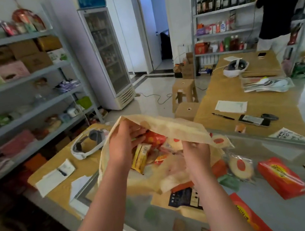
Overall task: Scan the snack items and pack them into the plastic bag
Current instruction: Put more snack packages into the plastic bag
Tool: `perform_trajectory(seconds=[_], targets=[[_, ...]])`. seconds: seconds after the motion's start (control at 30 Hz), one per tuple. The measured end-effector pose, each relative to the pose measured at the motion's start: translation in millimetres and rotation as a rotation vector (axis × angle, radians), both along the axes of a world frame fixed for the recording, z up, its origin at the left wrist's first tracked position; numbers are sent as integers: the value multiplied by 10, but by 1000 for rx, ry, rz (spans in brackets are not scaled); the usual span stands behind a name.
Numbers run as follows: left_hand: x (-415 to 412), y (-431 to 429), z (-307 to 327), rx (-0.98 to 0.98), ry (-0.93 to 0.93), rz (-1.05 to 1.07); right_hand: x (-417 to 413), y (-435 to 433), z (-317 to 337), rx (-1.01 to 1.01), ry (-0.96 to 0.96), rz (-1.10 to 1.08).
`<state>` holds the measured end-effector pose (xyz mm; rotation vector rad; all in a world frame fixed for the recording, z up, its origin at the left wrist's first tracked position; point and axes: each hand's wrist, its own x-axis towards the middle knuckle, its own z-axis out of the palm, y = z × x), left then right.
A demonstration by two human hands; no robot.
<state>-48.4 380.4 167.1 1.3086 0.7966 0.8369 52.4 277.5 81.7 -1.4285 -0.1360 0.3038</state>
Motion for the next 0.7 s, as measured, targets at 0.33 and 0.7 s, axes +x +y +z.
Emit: perform_trajectory(seconds=[0.33, 0.7], targets=[[-65, 225, 278, -71, 39, -122, -19, 371, -146, -60, 169, 202], [-219, 256, 395, 241, 303, -237, 46, 1305, -233, -162, 235, -216]])
